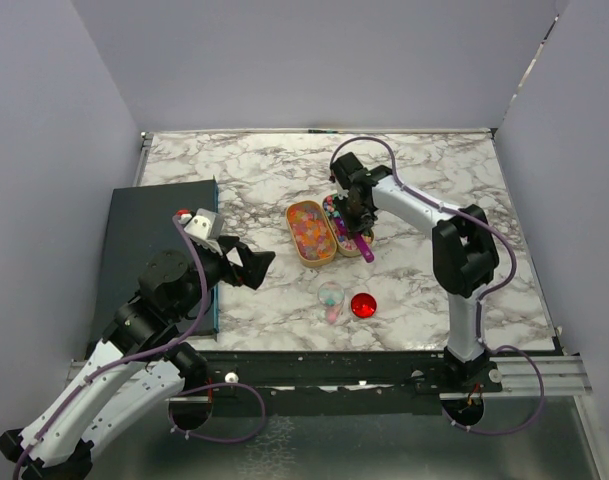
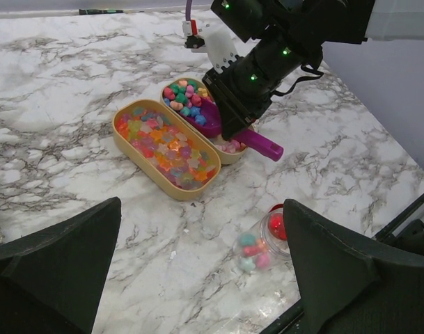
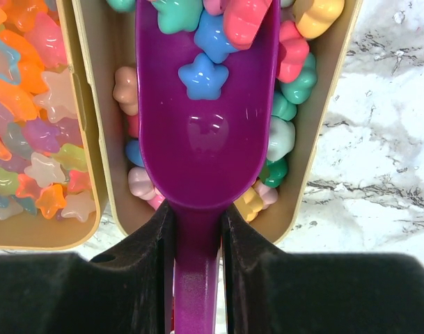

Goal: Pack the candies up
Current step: Scoop the fake candies from the storage box, then place the fake candies in the packing bottle.

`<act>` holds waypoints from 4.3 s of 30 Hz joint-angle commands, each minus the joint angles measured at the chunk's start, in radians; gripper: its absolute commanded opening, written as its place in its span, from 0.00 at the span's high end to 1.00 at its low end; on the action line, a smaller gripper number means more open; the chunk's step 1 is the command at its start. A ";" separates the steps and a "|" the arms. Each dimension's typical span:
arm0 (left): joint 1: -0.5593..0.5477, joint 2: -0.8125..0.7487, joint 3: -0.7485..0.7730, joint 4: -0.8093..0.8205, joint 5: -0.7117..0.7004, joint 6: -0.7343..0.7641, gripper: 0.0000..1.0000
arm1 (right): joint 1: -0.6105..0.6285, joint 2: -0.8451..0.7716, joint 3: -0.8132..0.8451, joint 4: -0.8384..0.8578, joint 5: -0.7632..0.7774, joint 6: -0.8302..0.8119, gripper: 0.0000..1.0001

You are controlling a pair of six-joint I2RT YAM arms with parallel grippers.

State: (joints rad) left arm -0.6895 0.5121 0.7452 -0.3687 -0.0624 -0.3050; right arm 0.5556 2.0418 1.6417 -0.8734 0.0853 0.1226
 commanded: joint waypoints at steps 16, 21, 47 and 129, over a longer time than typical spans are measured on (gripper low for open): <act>-0.003 0.017 -0.004 -0.009 -0.031 0.015 0.01 | -0.009 -0.102 -0.258 0.264 0.037 -0.024 0.99; -0.002 0.022 -0.004 -0.006 -0.025 0.016 0.01 | -0.010 -0.140 -0.329 0.335 0.038 -0.026 0.99; -0.002 0.064 -0.007 0.003 -0.031 0.024 0.01 | -0.010 -0.434 -0.583 0.544 0.044 -0.101 0.99; -0.002 0.006 -0.010 0.016 0.102 0.012 0.01 | 0.533 -0.689 -0.189 -0.579 0.097 -0.486 0.99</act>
State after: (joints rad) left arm -0.6895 0.5289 0.7441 -0.3660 0.0128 -0.2916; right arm 1.0485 1.3304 1.3956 -1.3941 0.0982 -0.4004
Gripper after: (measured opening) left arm 0.991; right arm 0.261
